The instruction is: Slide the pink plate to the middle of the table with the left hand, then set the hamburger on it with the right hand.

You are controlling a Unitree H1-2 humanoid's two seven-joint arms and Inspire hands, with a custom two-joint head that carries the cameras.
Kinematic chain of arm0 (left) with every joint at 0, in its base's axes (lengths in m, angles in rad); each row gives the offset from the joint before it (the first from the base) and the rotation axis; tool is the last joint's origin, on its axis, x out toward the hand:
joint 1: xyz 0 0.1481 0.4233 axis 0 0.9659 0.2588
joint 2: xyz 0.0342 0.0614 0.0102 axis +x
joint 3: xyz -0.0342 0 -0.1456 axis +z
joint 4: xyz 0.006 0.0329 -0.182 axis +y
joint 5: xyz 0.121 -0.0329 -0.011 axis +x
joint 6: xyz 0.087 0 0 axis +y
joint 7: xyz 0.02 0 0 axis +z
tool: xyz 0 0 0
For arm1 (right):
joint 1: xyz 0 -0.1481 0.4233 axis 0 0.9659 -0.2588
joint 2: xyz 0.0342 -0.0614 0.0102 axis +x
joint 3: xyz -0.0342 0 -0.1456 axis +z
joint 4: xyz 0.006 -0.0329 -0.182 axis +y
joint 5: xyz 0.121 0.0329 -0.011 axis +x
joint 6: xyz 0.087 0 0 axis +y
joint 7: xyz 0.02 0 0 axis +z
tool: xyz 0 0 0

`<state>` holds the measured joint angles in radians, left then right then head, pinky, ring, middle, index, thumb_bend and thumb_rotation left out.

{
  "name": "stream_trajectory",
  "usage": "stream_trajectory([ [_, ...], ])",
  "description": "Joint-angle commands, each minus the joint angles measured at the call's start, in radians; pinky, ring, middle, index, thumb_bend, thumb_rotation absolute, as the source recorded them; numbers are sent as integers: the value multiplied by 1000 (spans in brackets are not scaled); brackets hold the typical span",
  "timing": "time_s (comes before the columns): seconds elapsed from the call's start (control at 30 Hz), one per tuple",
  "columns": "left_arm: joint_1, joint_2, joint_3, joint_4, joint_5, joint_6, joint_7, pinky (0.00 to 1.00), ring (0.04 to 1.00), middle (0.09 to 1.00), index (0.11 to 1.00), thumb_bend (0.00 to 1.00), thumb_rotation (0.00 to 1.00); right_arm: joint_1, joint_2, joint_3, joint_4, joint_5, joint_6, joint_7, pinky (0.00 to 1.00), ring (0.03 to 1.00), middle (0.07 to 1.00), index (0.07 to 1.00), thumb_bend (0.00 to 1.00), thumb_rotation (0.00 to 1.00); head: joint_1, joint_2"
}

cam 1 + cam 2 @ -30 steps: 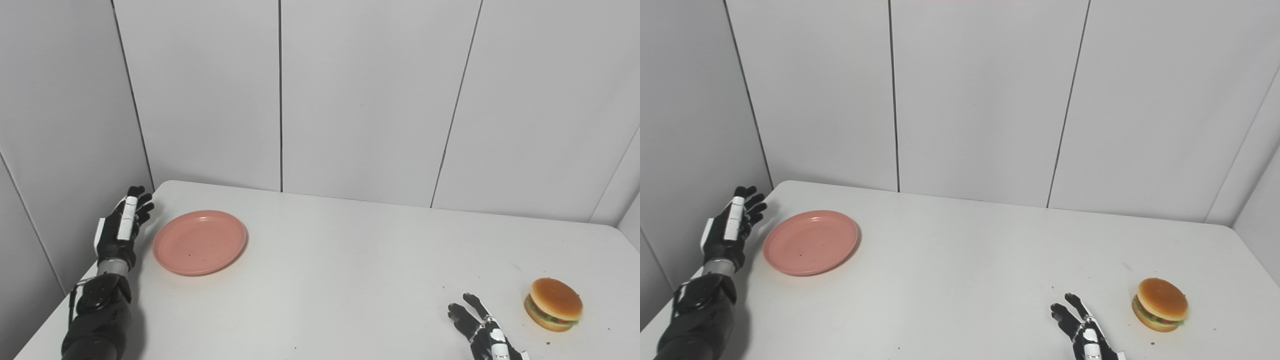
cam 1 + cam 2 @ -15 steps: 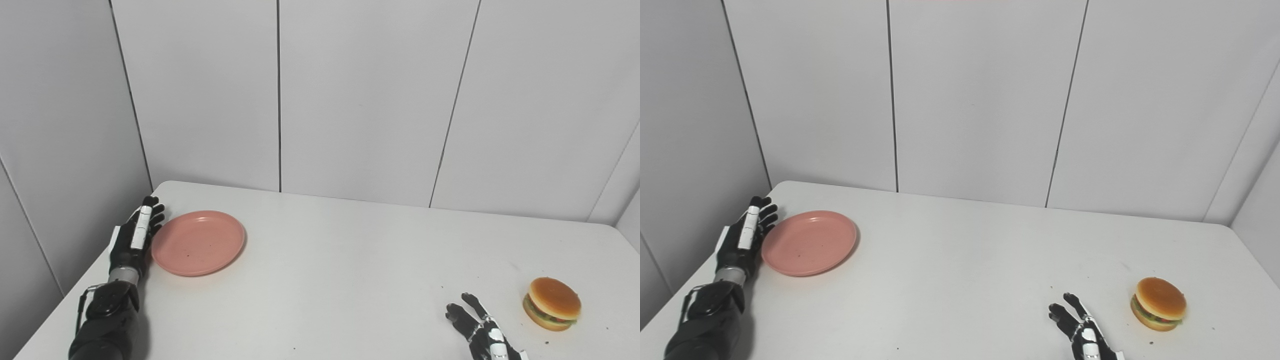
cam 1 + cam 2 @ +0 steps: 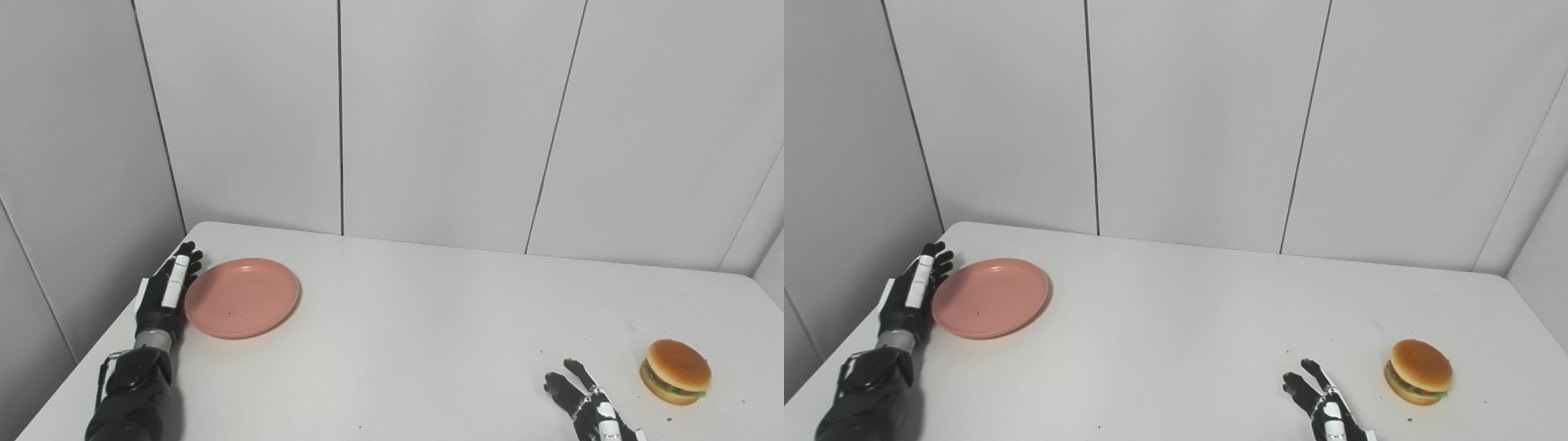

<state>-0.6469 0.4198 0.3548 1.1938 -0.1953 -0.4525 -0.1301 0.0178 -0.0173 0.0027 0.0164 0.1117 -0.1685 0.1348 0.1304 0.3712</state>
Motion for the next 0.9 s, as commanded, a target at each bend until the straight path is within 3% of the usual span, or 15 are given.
stream_trajectory([
  [0.0,-24,-10,-5,-15,-4,-17,-19,893,875,837,804,898,834,13,-4,-2,91,-2,82,-13,882,803,779,858,765,1000,-1,2],
  [0.37,-24,-49,-36,-85,11,-17,-19,873,874,841,794,910,852,12,2,2,88,-6,80,-16,882,806,782,860,767,1000,-10,4],
  [0.87,-32,-113,-100,-102,41,-17,7,838,846,815,764,893,853,14,9,14,77,-14,93,-30,881,801,784,860,794,1000,-23,7],
])
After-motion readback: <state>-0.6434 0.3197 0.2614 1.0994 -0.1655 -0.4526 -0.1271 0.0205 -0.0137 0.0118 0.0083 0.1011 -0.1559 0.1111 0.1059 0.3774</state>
